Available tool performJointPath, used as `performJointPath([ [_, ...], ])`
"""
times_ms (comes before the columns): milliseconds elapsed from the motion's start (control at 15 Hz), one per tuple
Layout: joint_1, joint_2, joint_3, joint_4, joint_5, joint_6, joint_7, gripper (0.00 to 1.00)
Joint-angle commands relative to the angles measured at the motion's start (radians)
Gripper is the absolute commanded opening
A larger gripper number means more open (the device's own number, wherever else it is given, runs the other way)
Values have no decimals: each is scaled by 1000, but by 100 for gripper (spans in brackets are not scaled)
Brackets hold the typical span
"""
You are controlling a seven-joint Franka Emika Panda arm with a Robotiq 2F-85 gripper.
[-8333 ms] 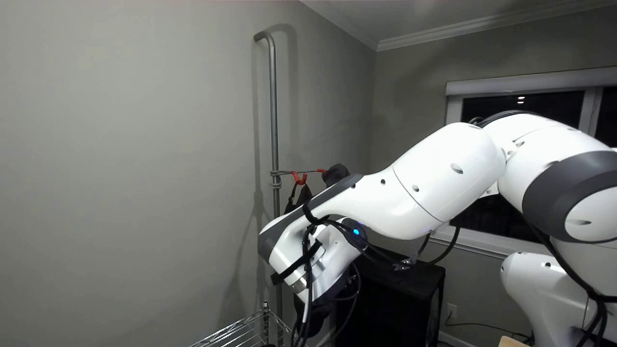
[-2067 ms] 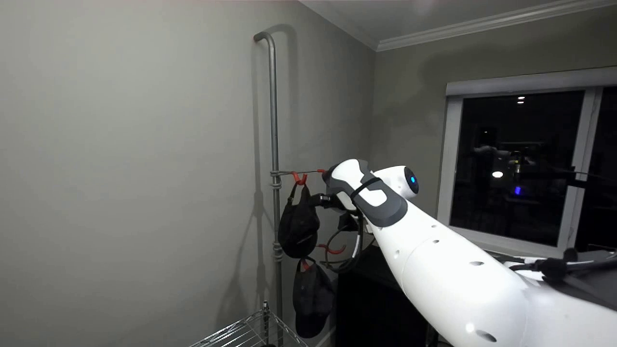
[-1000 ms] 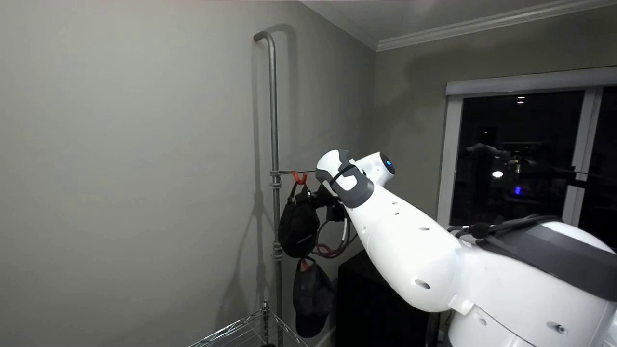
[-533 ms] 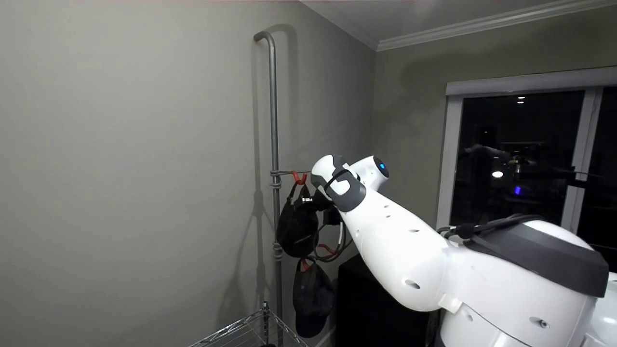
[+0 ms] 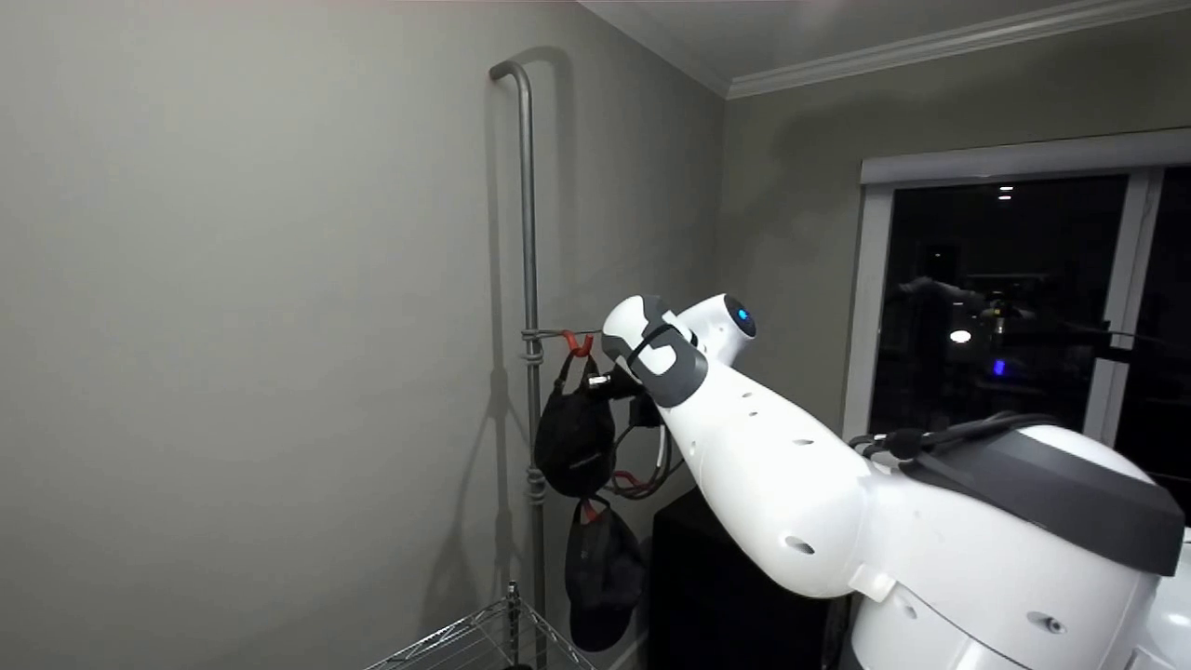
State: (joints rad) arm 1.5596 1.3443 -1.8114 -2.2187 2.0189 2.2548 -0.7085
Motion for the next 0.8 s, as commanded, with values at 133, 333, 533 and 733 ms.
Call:
performJointPath([
  [133, 53, -71, -126, -64, -171, -47, 38, 4],
  [333, 61, -104, -185, -90, -205, -104, 21, 5],
  [533, 69, -115, -230, -117, -228, -157, 10, 5],
  [733, 77, -119, -279, -142, -206, -201, -8, 5],
])
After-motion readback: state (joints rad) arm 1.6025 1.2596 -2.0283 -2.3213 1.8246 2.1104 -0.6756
